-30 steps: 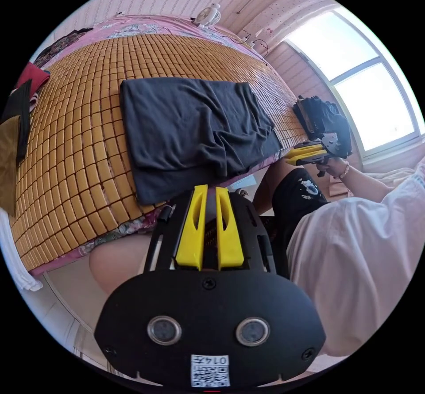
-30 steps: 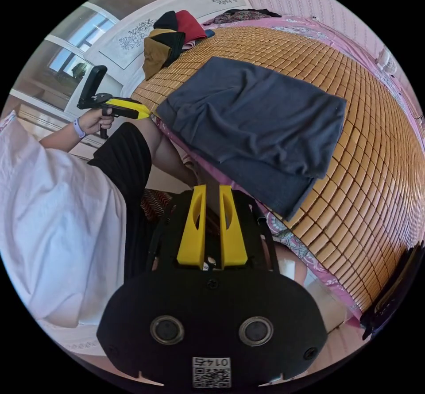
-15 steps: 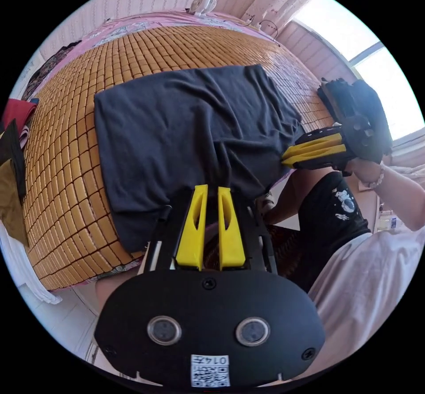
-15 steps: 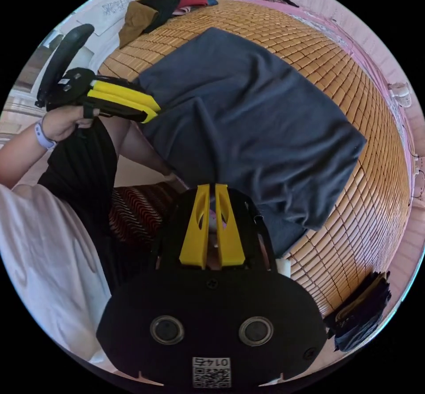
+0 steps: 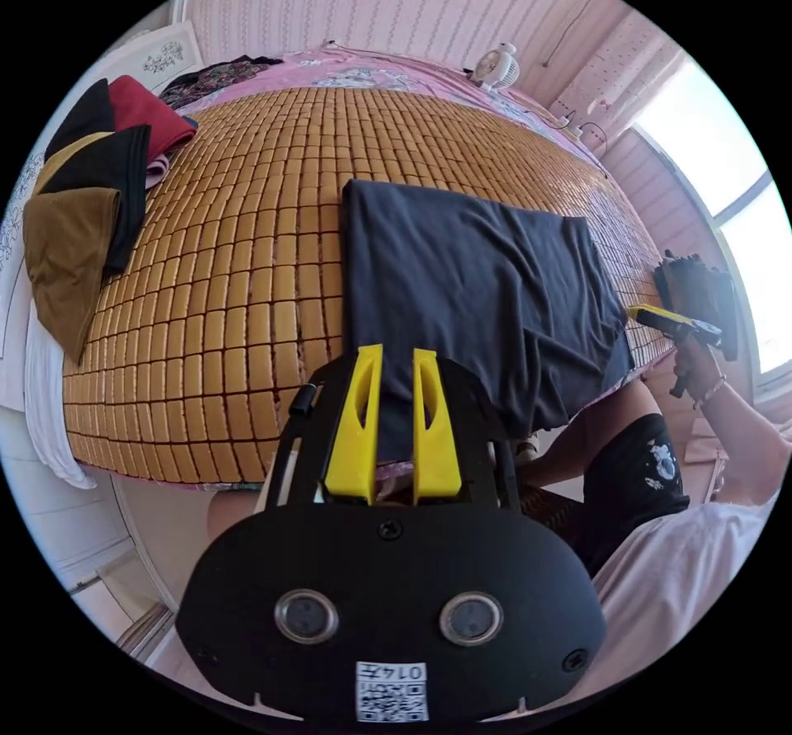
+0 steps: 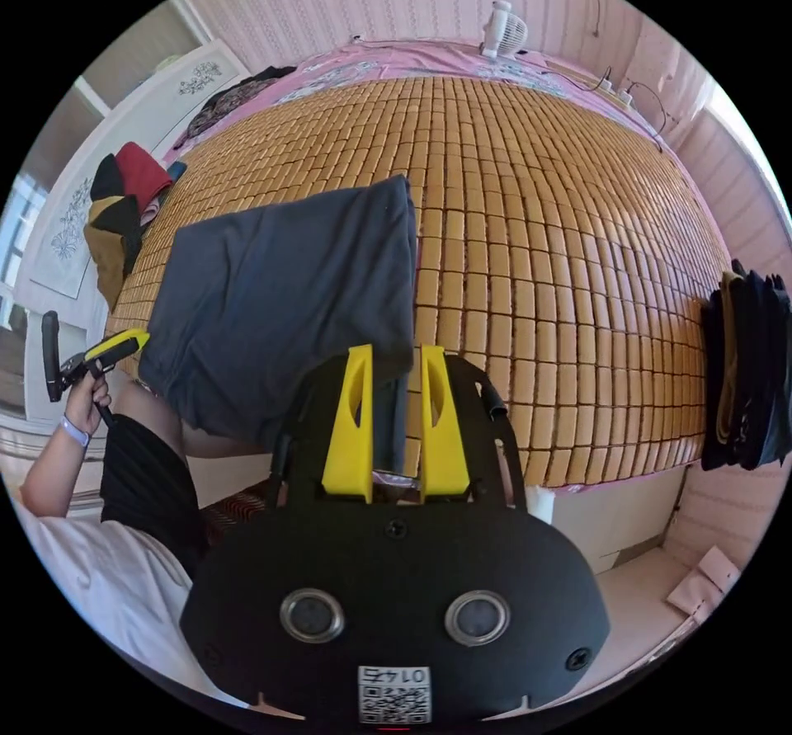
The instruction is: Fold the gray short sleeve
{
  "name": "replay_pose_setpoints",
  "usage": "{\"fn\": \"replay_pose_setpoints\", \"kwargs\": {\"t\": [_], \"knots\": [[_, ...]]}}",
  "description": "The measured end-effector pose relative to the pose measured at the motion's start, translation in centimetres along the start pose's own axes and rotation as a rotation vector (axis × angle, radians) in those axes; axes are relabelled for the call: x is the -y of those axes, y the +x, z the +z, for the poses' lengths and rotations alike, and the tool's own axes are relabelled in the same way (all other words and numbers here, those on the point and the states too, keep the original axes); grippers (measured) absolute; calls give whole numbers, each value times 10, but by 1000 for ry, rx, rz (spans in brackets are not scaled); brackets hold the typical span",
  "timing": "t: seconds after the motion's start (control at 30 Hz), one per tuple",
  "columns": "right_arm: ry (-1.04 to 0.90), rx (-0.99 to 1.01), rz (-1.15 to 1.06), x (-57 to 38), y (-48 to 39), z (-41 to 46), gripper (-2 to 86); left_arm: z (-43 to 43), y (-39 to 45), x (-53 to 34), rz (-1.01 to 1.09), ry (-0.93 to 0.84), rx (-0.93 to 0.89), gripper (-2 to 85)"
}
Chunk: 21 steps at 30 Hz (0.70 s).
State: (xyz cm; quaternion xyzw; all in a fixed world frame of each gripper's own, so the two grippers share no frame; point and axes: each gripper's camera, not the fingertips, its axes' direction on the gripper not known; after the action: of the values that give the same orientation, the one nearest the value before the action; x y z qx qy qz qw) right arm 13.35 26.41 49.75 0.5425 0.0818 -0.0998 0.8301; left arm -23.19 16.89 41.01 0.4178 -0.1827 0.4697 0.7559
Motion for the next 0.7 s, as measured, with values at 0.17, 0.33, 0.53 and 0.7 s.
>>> {"fn": "replay_pose_setpoints", "kwargs": {"t": [0.17,0.33,0.53,0.7], "knots": [[-53,-15,73,7,3,20,26,11,5,-1,21,-36,56,31],[-17,49,153,-3,17,21,34,10,14,3,27,-56,63,30],[60,-199,-40,8,-10,-16,13,-19,26,3,22,16,40,34],[-23,85,-390,72,-86,2,0,-21,113,13,318,64,-104,3]]}}
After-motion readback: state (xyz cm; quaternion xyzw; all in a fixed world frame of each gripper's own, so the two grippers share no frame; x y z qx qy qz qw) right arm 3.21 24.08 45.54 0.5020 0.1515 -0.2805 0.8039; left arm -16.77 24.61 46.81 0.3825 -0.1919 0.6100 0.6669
